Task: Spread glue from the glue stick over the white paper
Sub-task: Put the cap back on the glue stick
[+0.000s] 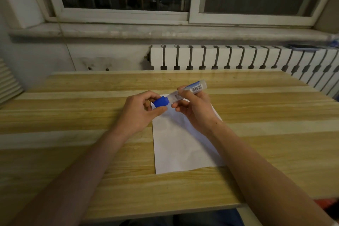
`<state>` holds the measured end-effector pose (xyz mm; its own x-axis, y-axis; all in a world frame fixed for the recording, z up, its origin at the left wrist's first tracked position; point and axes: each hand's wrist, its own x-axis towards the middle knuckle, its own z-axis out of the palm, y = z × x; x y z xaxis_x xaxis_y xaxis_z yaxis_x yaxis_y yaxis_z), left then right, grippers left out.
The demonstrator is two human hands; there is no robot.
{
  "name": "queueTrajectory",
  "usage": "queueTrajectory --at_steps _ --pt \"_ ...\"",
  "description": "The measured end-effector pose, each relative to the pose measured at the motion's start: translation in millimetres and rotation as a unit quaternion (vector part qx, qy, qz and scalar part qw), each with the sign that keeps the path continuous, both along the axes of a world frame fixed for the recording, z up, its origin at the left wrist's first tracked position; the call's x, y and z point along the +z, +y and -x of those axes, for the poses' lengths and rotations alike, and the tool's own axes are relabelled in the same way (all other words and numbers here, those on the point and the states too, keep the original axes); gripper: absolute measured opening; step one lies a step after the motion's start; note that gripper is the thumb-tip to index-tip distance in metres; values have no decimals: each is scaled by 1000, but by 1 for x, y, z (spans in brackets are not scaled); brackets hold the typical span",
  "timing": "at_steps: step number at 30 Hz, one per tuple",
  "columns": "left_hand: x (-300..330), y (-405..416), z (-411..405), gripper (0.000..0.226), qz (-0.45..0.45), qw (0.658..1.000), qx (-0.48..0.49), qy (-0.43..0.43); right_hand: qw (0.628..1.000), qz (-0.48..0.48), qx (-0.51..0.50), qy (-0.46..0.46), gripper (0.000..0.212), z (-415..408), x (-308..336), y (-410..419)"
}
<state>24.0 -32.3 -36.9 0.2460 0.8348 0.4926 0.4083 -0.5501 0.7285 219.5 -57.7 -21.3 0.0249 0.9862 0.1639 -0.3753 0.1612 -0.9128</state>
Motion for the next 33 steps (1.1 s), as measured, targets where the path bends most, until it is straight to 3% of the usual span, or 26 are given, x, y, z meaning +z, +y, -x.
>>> queueTrajectory --at_steps 10,16,19,25,33 --pt "3 -3 -4 7 32 996 -63 -50 999 13 37 -6 20 1 4 -4" --pt "6 -6 -5 22 105 983 -85 -124 997 18 69 13 24 0 6 -6" --pt "6 -6 -6 19 115 980 -87 -139 998 16 66 18 25 0 5 -6" --pt "5 -6 -8 12 78 982 -83 -153 999 -2 36 -6 17 2 2 -4" --pt "6 -8 -6 33 30 991 -73 -111 998 7 23 -60 48 2 -4 -1"
